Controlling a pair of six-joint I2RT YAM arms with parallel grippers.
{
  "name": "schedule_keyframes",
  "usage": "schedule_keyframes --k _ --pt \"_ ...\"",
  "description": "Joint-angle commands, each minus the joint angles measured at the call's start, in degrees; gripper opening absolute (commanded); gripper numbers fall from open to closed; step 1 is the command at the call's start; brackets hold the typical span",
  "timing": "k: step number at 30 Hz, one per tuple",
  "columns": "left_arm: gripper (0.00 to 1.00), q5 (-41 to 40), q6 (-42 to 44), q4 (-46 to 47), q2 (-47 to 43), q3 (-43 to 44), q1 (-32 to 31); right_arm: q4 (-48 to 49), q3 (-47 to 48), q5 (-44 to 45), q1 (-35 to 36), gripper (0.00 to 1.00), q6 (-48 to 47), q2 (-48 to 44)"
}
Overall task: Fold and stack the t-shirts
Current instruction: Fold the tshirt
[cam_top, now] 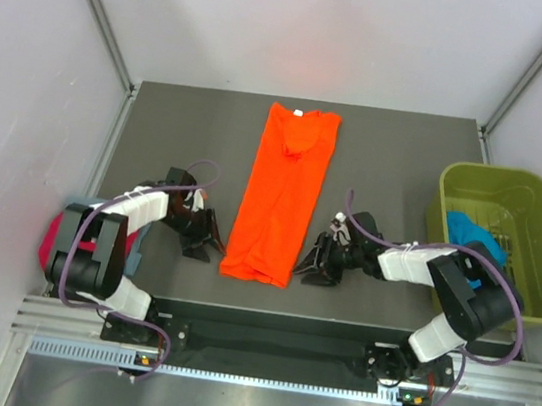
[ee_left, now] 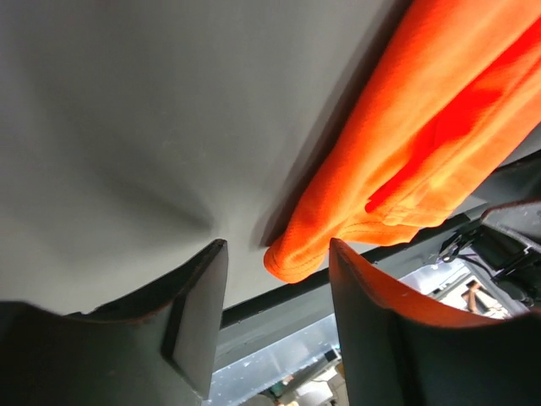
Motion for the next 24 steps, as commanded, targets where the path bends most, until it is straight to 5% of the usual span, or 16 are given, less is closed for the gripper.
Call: schedule_keyframes --k 1,24 --pt "0.54 2.0 -1.8 2.5 0.8 -1.5 0.1 9.0 1.4 -0.3 3.1 0.46 4.5 2.7" --pt "0.43 4.6 -4.1 4.4 3.1 -2.6 -1.7 8.0 6.5 -0.2 6.5 0.34 4.3 8.2"
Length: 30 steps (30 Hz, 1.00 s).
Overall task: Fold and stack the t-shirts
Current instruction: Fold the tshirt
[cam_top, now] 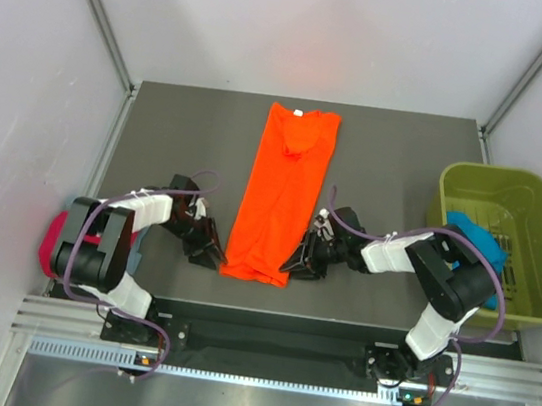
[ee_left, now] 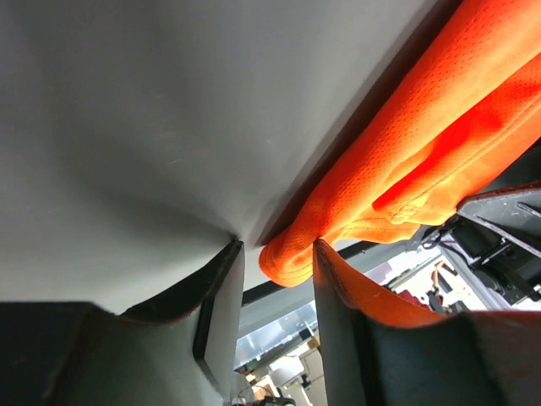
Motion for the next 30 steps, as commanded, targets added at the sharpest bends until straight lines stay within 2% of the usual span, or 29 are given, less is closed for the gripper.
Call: schedule_keyframes --k 1,4,6,7,8,11,15,22,30 --pt "0.42 1.9 -0.9 2.8 0.7 0.1 -1.4 2.0 0.6 -0.2 1.2 0.34 -0.7 -0.7" --pt "0.4 2.2 -1.0 2.9 0.7 0.0 -2.6 2.2 0.4 -0.1 1.4 0.31 -1.0 -0.8" --pt "0.32 2.5 -1.1 3.0 0.8 0.0 -3.3 2.2 0.4 -0.1 1.7 0.29 -1.4 -1.1" --pt "0.25 2.6 -1.2 3.1 0.7 0.0 -3.5 2.3 0.4 -0.1 1.8 0.26 -1.5 -1.5" --pt "0.14 2.6 -1.3 3.1 0.8 0.0 -3.9 2.3 0.1 -0.2 2.0 0.24 -1.6 -1.7" --pt "0.0 2.4 -1.2 2.5 0.3 0.6 -4.1 2.4 -0.7 -0.6 2.0 0.11 -2.5 -3.5" --pt "0.0 3.0 -1.1 2.6 -1.5 0.8 -5.2 -1.2 -2.2 0.4 1.8 0.0 -5.0 -8.5" --pt "0.0 4.4 0.3 2.4 -3.6 3.8 -9.6 -8.6 -3.9 0.7 -1.3 0.0 -11.9 -15.7" --pt "0.0 6.1 1.1 1.9 -4.0 9.1 -12.0 -15.2 -5.5 1.0 -8.3 0.0 -18.5 -21.4"
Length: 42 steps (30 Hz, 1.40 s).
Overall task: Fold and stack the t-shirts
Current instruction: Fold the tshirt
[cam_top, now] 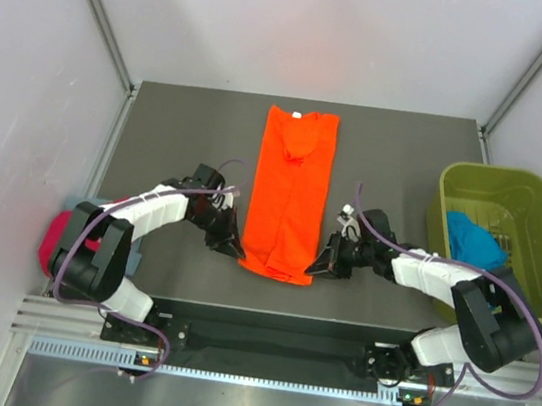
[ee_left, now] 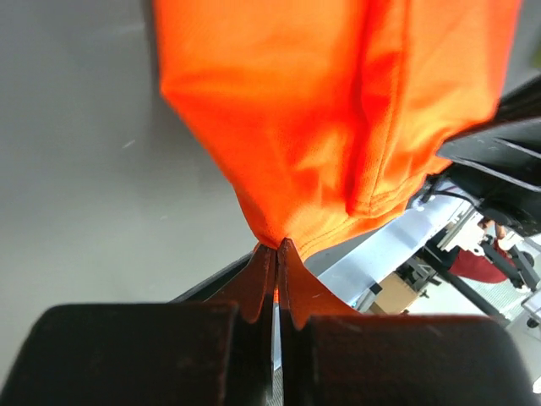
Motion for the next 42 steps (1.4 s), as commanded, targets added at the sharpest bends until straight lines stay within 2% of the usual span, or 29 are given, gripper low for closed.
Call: schedule_keyframes --k 1,8,18,25,33,42 --pt "0.0 2.2 1.2 0.3 -1.4 4.9 -0.5 -3.8 0.5 0.0 -2.4 0.0 -5.0 -3.9" --pt "0.0 2.7 2.5 -0.8 2.2 14.6 -1.5 -7.9 8.3 -0.1 -8.7 0.0 -10.8 -4.7" --pt "0.0 0.5 4.6 0.6 11.6 26.4 -1.4 -5.0 20.9 -1.4 -11.1 0.0 -12.6 5.9" --pt "0.0 -2.2 4.8 0.3 18.2 34.2 1.0 -4.2 29.8 -1.8 -13.1 0.0 -12.7 13.4" --pt "0.0 -3.1 5.8 -0.4 24.7 43.6 4.4 -2.8 36.9 -1.8 -13.9 0.0 -12.3 21.5" --pt "0.0 -2.8 5.6 1.0 34.1 52.1 4.7 -1.3 44.2 -1.4 -14.5 0.0 -11.9 29.5"
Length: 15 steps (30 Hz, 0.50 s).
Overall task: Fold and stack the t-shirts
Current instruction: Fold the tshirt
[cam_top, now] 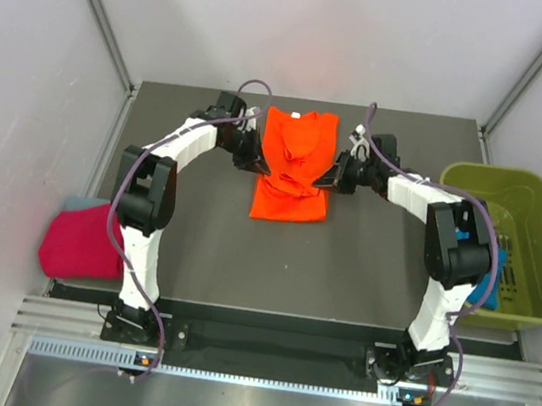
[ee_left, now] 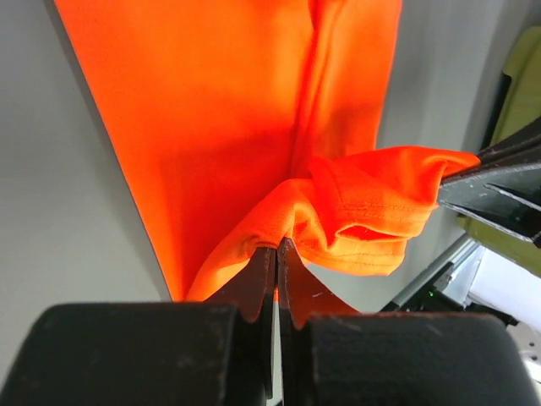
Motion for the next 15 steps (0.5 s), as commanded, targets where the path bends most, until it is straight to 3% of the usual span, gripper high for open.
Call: schedule_keyframes --k 1,15 --pt "0.0 0.5 0.8 1.5 2.2 3.9 0.0 3.0 3.6 -0.5 -0.9 0.0 -0.6 1.7" --pt "0.0 -3.9 1.4 2.5 5.0 7.2 0.2 5.5 6.4 0.5 -1.5 0.0 -1.0 6.8"
